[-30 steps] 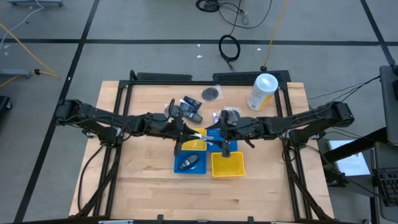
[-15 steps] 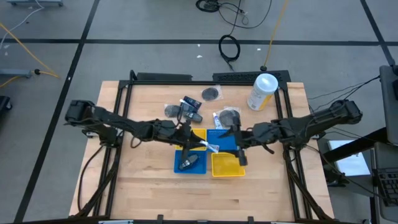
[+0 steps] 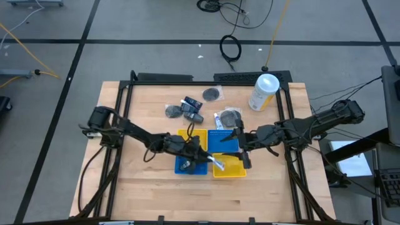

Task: Pick & Place Travel size toiletries
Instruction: Put the white toothpaste into the bottom yellow basket

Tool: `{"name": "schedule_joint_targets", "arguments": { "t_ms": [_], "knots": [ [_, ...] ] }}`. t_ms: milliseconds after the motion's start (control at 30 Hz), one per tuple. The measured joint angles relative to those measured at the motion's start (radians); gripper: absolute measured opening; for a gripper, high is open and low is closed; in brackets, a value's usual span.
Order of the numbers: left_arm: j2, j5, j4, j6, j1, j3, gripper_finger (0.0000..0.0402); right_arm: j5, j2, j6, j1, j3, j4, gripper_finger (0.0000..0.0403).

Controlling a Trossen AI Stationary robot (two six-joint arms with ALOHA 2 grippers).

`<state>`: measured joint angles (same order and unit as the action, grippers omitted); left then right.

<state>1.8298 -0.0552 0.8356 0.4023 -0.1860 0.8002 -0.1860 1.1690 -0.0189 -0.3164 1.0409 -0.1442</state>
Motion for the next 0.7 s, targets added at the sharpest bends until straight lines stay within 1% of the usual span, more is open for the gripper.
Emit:
{"name": "schedule_joint_targets", "arguments": {
  "t_ms": [200, 267, 400, 567, 700],
  "knots": [
    [0.013, -0.01, -0.013, -0.021, -0.022, 0.059, 0.0036, -0.001, 0.0, 0.023, 0.0, 0.0, -0.013, 0.0223],
    [0.02, 0.002, -0.071, -0.048, -0.037, 0.096, 0.0036, -0.001, 0.0, 0.027, 0.0, 0.0, -0.01, 0.0224],
    [0.054, 0.06, -0.211, -0.068, -0.051, 0.17, 0.0036, -0.001, 0.0, 0.027, 0.0, 0.0, 0.001, 0.0223],
    [0.12, 0.056, -0.214, -0.076, -0.049, 0.252, 0.0036, -0.001, 0.0, 0.028, 0.0, 0.0, 0.004, 0.0222],
    [0.135, 0.04, -0.299, -0.074, -0.041, 0.287, 0.0051, -0.001, 0.0, 0.034, 0.0, 0.0, 0.001, 0.0222]
  ]
}}
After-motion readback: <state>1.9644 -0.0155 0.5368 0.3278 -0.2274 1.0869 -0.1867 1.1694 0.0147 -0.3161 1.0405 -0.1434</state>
